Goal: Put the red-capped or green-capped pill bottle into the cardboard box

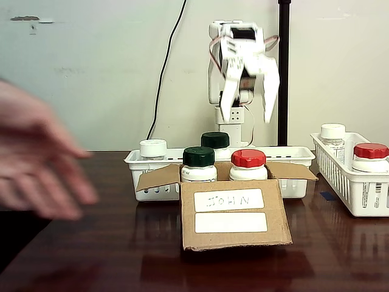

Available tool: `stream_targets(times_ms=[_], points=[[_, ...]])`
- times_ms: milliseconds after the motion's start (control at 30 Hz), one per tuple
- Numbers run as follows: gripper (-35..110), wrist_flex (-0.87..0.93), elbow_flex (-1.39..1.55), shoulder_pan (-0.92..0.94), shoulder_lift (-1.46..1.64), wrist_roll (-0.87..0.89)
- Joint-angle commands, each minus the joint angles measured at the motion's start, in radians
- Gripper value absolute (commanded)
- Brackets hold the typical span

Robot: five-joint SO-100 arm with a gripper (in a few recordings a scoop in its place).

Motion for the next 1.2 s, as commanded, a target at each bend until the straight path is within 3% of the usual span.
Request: stream_targets(times_ms=[0, 300, 533, 867, 1167], points=[[47, 0.245, 0.031, 0.023, 0.353, 0.031], [-6, 0.529, 0.278, 0.117, 0.897, 0.127], [1, 0.586, 0.52, 0.16, 1.207, 0.149], [1, 0.655, 0.784, -0.008, 1.551, 0.091], [1, 0.588, 0.942, -0.109, 1.571, -0.008]])
